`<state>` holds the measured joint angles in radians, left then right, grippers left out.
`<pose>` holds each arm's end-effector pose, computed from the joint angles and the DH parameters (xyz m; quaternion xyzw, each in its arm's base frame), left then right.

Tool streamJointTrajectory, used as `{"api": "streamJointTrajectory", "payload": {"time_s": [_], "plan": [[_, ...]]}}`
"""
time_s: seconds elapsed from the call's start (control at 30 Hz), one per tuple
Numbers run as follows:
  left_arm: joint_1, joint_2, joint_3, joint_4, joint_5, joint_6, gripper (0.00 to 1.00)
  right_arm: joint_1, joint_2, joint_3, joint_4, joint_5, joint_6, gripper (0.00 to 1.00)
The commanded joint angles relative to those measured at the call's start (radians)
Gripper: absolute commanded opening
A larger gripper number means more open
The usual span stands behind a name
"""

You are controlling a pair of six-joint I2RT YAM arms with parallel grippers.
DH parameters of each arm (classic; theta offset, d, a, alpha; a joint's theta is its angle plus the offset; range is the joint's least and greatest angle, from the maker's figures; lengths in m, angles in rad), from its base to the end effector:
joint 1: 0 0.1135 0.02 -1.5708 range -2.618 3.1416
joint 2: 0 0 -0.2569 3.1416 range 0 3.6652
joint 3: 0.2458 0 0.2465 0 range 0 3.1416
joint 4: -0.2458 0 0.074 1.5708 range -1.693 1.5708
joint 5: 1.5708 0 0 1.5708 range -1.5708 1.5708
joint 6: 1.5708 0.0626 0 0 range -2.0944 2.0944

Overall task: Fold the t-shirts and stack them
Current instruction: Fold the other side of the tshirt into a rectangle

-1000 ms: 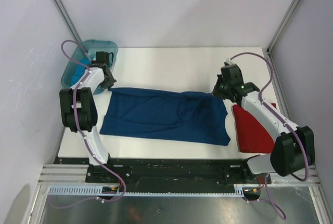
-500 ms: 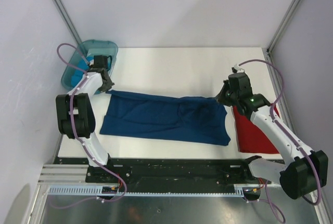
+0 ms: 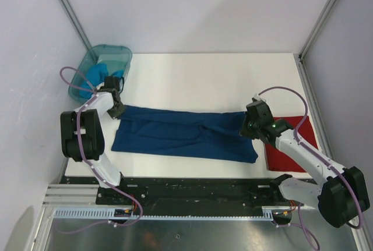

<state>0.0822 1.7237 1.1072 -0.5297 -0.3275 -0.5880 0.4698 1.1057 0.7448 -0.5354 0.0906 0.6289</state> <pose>0.3410 0.0483 0.1567 -0.3496 0.8995 0.1023 0.2412 0.2119 0.1012 0.2083 0.0899 0.9385 0.1361 0.3042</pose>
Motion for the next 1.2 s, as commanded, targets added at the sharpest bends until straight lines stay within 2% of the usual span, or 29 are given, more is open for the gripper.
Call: {"api": "streamJointTrajectory", "payload": {"time_s": [0.0, 0.27, 0.5, 0.83, 0.9, 0.97, 1.03, 1.1, 1.17], "plan": [[0.011, -0.033, -0.005, 0.02, -0.004, -0.06, 0.0, 0.002, -0.009, -0.004, 0.035, 0.025, 0.02, 0.0], [0.013, -0.115, 0.015, 0.02, -0.025, -0.036, 0.0, -0.031, -0.102, 0.036, -0.043, 0.036, 0.014, 0.0], [0.012, -0.127, -0.005, 0.021, -0.015, -0.03, 0.0, 0.008, -0.156, 0.033, -0.119, 0.054, 0.046, 0.0], [0.014, -0.098, -0.058, 0.028, 0.029, -0.056, 0.0, 0.064, -0.13, -0.082, -0.052, 0.047, 0.098, 0.0], [0.016, -0.096, -0.065, 0.032, 0.039, -0.06, 0.02, 0.064, -0.129, -0.098, -0.046, 0.047, 0.099, 0.0], [0.018, -0.097, -0.073, 0.036, 0.055, -0.06, 0.09, 0.064, -0.129, -0.106, -0.042, 0.044, 0.091, 0.01], [0.021, -0.103, -0.077, 0.039, 0.07, -0.056, 0.18, 0.064, -0.133, -0.109, -0.037, 0.023, 0.072, 0.15], [0.023, -0.117, -0.08, 0.045, 0.082, -0.047, 0.32, 0.068, -0.144, -0.108, -0.024, -0.003, 0.044, 0.36], [0.023, -0.136, -0.08, 0.048, 0.087, -0.035, 0.48, 0.07, -0.154, -0.098, -0.019, -0.019, 0.016, 0.49]]}}
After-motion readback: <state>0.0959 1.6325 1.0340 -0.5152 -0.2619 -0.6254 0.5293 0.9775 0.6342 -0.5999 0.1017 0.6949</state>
